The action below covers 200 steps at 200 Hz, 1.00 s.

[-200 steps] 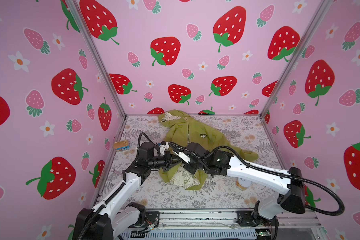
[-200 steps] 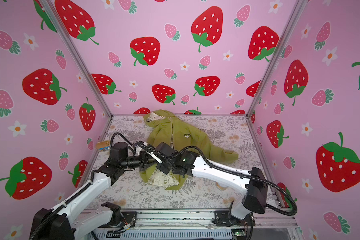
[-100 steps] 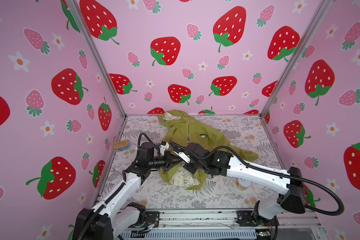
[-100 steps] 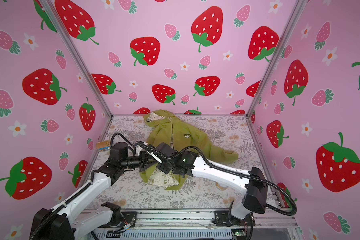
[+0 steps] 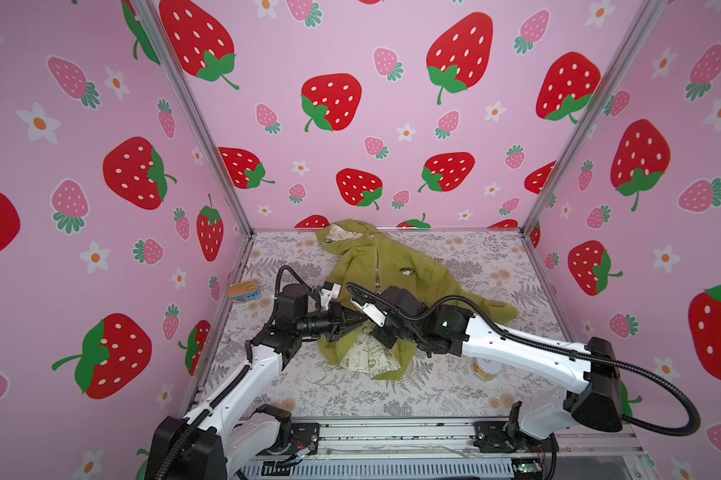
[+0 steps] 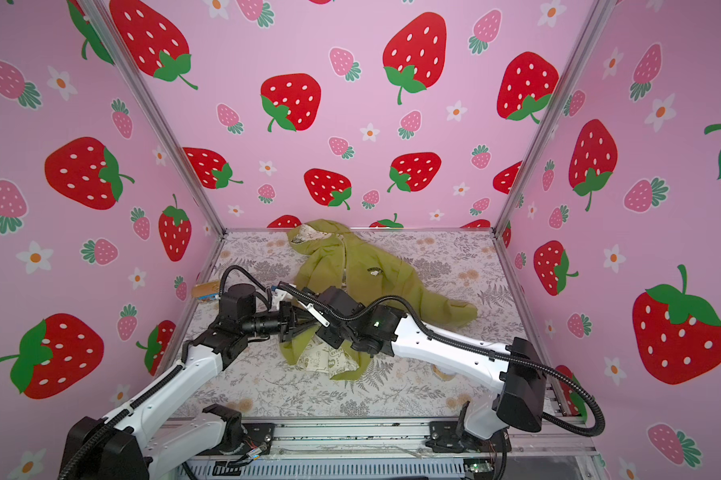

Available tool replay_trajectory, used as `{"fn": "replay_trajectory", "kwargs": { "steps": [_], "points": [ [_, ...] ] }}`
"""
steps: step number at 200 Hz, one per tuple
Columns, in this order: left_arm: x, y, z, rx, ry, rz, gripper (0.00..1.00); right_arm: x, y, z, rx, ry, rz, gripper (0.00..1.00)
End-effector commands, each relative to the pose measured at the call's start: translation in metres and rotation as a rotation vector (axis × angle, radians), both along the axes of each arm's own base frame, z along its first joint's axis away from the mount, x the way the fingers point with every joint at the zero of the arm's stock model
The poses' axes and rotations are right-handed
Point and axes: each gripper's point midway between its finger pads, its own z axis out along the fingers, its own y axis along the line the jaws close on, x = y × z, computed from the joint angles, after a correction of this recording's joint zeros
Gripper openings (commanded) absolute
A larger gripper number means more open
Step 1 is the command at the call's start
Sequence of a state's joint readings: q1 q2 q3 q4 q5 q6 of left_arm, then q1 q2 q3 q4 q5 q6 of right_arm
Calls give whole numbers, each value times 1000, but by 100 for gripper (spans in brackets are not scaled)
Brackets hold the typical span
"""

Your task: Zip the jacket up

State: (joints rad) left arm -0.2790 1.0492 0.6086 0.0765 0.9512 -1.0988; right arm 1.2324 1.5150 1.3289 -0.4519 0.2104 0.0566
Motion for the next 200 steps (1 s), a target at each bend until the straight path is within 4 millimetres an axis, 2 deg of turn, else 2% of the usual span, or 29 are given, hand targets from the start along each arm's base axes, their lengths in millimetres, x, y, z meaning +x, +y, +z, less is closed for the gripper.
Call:
{"fn": "replay_trajectory", "kwargs": {
  "steps": [1,16,45,89,97,158,200],
  "points": [
    [-2,-1,18,-38,-48,-17,26,-7,3,2,51,32,24,0],
    [-3,0,16,-31,-43,-14,34,-5,3,-1,57,44,20,0],
    [-8,2,10,-11,-26,-14,41,-3,2,-5,80,69,15,0],
    [-21,8,-1,20,-13,-9,46,0,-1,-10,111,121,12,0],
    [-23,9,-2,26,-13,-8,46,2,2,-5,137,118,12,0],
    [-39,17,6,60,-58,-10,51,9,-7,4,199,142,-2,0],
    [-45,15,3,57,-46,18,54,8,-9,10,234,158,9,0]
  ]
}}
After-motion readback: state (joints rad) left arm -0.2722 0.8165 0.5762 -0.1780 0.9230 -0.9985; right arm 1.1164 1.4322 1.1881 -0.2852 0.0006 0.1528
